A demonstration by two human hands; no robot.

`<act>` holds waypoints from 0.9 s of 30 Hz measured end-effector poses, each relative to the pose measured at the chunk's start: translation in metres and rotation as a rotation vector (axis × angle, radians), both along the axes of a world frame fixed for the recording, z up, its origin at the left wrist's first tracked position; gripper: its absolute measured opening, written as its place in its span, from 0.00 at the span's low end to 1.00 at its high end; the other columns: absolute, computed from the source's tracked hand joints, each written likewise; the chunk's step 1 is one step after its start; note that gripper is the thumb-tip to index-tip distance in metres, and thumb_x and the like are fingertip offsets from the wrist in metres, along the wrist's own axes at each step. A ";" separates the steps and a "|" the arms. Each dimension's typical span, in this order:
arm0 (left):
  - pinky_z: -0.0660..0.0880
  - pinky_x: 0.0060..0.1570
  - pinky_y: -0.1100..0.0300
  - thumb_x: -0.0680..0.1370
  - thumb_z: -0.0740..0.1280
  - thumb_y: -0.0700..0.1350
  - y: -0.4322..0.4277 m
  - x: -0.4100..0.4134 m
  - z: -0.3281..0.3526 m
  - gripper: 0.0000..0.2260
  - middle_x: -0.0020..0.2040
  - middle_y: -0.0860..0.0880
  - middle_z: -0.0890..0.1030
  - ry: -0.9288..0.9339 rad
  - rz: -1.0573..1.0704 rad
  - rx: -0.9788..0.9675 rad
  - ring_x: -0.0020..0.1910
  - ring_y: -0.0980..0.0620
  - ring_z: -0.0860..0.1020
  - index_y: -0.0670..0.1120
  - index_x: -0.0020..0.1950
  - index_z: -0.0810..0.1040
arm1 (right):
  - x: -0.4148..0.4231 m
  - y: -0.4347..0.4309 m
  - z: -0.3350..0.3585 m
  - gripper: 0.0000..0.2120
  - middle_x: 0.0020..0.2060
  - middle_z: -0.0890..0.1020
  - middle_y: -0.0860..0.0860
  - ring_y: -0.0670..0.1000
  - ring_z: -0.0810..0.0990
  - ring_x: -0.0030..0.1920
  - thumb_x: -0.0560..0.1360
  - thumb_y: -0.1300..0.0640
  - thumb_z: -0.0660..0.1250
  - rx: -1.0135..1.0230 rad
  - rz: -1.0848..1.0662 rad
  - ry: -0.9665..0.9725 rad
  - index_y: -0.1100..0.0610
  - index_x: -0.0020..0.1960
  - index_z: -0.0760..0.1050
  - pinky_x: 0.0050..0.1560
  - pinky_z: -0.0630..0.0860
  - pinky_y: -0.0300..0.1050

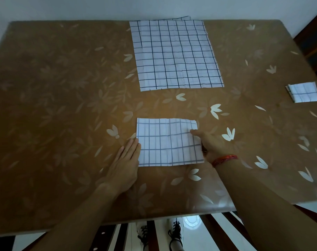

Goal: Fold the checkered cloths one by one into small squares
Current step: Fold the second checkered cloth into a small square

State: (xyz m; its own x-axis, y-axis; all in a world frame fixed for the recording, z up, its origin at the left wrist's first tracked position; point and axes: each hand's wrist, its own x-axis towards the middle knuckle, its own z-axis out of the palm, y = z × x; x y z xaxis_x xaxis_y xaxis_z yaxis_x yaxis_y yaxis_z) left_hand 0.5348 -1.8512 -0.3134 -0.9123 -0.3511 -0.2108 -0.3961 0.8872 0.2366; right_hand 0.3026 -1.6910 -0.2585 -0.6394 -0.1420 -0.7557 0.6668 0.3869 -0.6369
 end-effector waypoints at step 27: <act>0.63 0.69 0.50 0.78 0.60 0.40 0.049 -0.022 0.005 0.16 0.66 0.43 0.76 0.292 0.046 0.091 0.68 0.46 0.72 0.40 0.65 0.77 | 0.076 0.056 0.011 0.22 0.50 0.84 0.57 0.57 0.84 0.50 0.61 0.72 0.68 -0.324 0.394 0.057 0.60 0.53 0.77 0.45 0.80 0.51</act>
